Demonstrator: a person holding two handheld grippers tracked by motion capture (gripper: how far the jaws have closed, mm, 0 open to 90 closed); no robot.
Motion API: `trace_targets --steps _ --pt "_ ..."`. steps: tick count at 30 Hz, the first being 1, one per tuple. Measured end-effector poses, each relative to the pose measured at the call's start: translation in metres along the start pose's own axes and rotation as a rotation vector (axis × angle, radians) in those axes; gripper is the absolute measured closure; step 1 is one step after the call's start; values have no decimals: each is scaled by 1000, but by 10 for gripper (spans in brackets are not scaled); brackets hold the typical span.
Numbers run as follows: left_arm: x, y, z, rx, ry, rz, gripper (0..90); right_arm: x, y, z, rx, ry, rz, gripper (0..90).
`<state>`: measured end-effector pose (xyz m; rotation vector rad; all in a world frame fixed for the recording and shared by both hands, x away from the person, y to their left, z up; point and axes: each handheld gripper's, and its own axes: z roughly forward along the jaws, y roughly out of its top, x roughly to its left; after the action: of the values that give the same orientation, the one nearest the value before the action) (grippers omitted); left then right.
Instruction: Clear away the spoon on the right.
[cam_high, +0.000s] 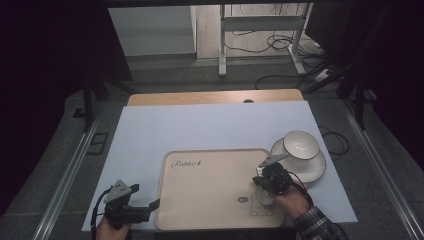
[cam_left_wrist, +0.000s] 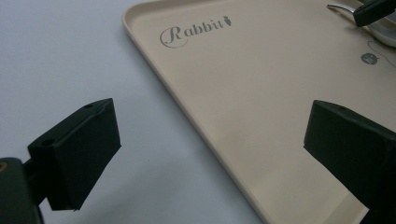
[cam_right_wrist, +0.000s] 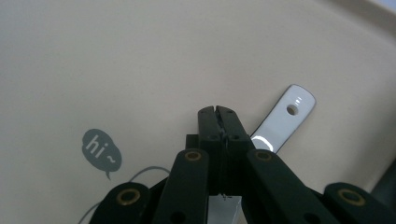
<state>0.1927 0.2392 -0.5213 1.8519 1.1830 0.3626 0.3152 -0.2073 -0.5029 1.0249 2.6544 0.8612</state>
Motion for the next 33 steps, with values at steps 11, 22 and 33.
trace_targets --steps 11,22,33 --pt "0 0 0 1 1 1 33 -1 0 0 -12 -6 -1 891" --pt "0 0 0 -2 1 0 32 1 1 -4 -44 -6 -17 833" --pt "-1 0 0 -1 0 6 32 4 2 -10 -81 -16 -32 753"
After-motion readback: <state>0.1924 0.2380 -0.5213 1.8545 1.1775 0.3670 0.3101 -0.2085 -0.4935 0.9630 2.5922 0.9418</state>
